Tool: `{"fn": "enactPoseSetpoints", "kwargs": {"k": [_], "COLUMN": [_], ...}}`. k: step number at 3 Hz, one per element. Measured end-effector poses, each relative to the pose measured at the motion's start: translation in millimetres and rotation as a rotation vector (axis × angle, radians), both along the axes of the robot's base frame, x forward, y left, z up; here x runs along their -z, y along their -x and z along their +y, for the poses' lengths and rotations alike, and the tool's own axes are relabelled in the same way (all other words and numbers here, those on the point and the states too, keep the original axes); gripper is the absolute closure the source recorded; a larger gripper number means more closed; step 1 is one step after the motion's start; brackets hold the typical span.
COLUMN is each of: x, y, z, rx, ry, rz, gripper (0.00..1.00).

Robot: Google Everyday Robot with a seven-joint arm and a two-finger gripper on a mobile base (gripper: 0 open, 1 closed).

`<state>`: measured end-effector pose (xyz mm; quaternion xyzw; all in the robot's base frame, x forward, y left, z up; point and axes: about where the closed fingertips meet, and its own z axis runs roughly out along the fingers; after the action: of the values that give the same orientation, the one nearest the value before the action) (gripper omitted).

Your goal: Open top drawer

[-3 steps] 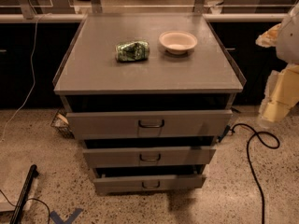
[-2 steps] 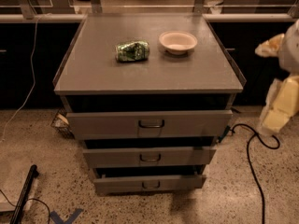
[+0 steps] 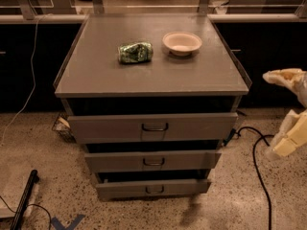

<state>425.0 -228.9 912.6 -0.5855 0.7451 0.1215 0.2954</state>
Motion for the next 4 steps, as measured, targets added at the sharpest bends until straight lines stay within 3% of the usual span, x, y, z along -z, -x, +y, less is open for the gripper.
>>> {"fn": "enactPoseSetpoints", "kwargs": {"k": [1, 3, 4], "x": [27.5, 31.1, 53.1], "y": [-5.9, -0.5, -10.8], "z": [-1.3, 4.8, 25.8], "rx": [-0.017, -0.009, -0.034], "ry": [-0.124, -0.098, -0.052], "rz": [-0.036, -0.046, -0.059], "gripper": [0.0, 0.0, 0.0]}}
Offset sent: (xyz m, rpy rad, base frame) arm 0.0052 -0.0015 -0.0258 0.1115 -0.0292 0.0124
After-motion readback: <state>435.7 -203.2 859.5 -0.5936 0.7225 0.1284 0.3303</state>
